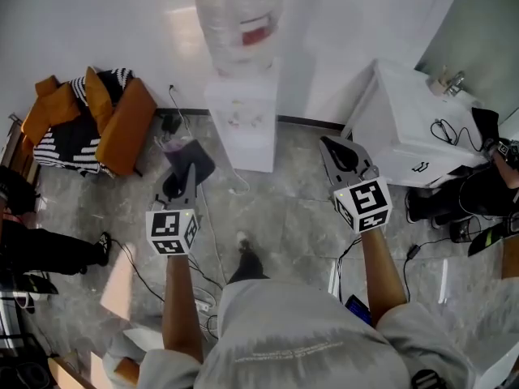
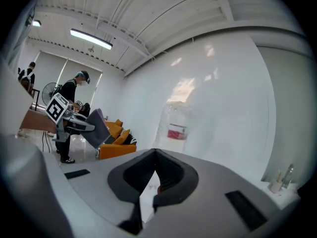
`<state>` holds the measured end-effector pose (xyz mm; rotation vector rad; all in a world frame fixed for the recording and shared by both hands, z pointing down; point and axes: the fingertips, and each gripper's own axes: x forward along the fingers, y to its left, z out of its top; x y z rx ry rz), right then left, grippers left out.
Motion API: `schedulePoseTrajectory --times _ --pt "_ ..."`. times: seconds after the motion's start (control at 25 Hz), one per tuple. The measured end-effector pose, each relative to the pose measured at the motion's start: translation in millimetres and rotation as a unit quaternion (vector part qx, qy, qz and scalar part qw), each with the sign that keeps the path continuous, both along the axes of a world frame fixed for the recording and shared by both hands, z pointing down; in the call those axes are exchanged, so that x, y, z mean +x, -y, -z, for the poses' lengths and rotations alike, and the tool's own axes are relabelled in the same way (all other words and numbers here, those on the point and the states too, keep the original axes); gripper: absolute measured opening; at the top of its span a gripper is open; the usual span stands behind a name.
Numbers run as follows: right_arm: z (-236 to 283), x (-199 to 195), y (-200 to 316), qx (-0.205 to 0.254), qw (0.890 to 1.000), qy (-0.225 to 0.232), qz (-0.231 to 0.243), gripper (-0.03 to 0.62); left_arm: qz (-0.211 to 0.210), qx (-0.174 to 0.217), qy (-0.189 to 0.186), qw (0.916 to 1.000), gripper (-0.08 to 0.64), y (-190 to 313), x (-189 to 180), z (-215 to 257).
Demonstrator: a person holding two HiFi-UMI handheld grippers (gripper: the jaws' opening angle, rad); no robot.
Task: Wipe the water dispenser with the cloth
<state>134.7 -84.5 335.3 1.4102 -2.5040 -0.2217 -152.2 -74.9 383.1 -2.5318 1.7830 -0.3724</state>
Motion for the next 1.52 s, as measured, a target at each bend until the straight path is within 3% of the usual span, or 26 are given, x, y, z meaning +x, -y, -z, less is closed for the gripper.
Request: schedulePoseTrajectory --times 0.28,0.44,0.56,0.72,1.16,1.36,1.52 --pt "-4.1 -39.5 93.3 -0.031 0.999 0.017 -0.014 0.014 0.012 -0.021 0.009 0.9997 0.048 110.2 -54.8 -18.4" --pt "-15.5 -54.7 136.3 -0.053 0.998 0.037 -0.023 0.014 0.003 -0.045 0.053 0.9976 0.048 165.5 -73.2 -51.3" --pt "-32.2 -63.5 162.3 -0.066 0.997 0.024 -0.027 0.014 -0.002 -0.077 0.069 0.9946 0.048 200.2 -84.3 -84.9" --pt "-59.3 -73.6 189.2 -0.086 0.996 -0.003 -0.018 0.014 0.004 -0.117 0.063 0.9911 0.048 238.8 -92.0 -124.7" --pt "-140.9 -55.8 219.8 -0.170 0.985 -0.012 0.007 0.014 0.037 -0.214 0.067 0.9739 0.048 331.2 -69.3 -244.1" --pt "-158.0 -28.0 210.6 -0.177 0.984 -0.035 0.000 0.014 0.044 -0.209 0.071 0.9744 0.048 368.5 -45.7 -282.3" --pt "-166.6 -15.0 213.0 -0.181 0.983 -0.029 -0.014 0.014 0.032 -0.208 0.077 0.9745 0.049 384.9 -27.6 -284.3"
